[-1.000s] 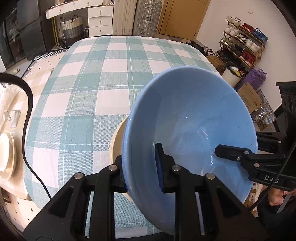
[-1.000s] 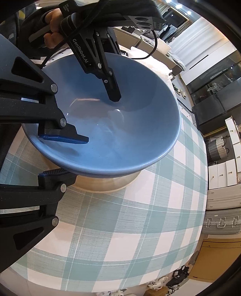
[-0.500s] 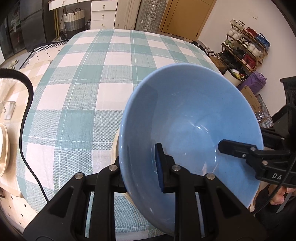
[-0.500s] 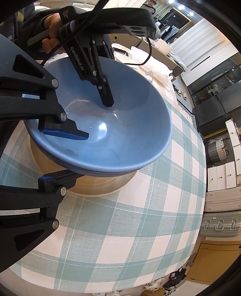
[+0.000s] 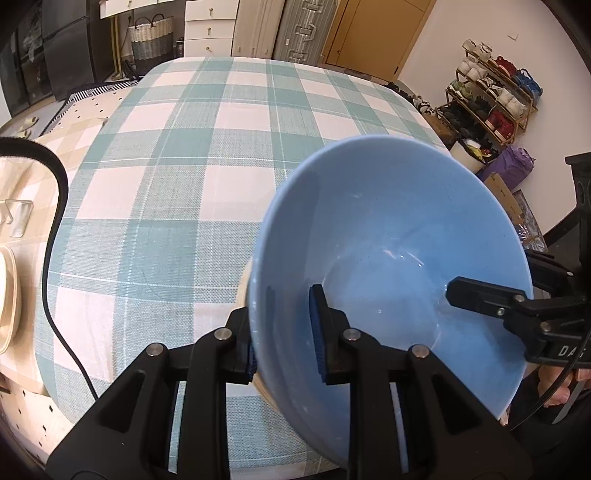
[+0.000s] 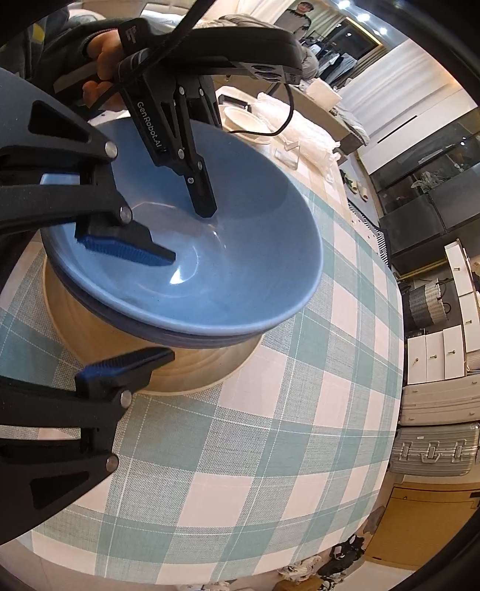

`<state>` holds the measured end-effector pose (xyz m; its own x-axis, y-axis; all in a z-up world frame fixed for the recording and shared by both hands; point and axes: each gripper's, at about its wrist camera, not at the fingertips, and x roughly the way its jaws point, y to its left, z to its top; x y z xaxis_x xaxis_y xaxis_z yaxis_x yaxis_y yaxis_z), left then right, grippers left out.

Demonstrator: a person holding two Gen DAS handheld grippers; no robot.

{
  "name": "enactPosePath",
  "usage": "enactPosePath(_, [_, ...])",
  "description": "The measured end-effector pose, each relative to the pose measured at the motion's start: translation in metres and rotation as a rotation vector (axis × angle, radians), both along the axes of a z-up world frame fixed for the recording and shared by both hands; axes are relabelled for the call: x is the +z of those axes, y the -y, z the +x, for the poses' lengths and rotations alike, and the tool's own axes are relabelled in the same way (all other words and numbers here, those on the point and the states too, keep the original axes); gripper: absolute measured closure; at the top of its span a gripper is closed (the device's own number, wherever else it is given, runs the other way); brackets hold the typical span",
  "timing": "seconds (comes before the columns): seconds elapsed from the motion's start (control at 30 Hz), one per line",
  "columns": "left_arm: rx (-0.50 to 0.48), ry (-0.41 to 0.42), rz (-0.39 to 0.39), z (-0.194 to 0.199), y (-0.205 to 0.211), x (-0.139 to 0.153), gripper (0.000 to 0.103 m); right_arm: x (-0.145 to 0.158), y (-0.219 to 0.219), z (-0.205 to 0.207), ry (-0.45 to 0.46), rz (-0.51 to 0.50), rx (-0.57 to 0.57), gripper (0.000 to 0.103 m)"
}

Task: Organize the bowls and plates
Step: 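Lift the bowl stack with both grippers and lower it onto the cream plates, then open both grippers and release the bowls on the plate stack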

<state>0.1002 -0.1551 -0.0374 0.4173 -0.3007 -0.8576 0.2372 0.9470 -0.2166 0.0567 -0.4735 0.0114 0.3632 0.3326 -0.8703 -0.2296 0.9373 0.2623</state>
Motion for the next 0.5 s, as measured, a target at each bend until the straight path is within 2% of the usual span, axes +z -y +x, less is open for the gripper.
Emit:
enactPosePath(0.07, [0.000, 0.004, -0.002, 0.000, -0.002, 0.002, 0.078, 0.002, 0.001, -0.001, 0.004, 0.009, 0.001, 0.053])
enactPosePath(0.2, [0.005, 0.023, -0.009, -0.002, -0.005, 0.009, 0.056, 0.007, 0.002, -0.003, 0.024, 0.014, 0.001, 0.048])
enactPosePath(0.3, [0.007, 0.038, 0.002, -0.006, -0.006, 0.014, 0.048, 0.012, 0.002, -0.007, 0.042, 0.005, 0.010, 0.041])
enactPosePath(0.43, [0.002, 0.081, 0.008, -0.015, -0.006, 0.024, 0.030, 0.021, 0.003, -0.013, 0.080, -0.002, 0.012, 0.029])
enactPosePath(0.5, [0.003, 0.117, 0.024, -0.021, -0.006, 0.032, 0.028, 0.026, 0.005, -0.018, 0.108, -0.006, 0.009, 0.021])
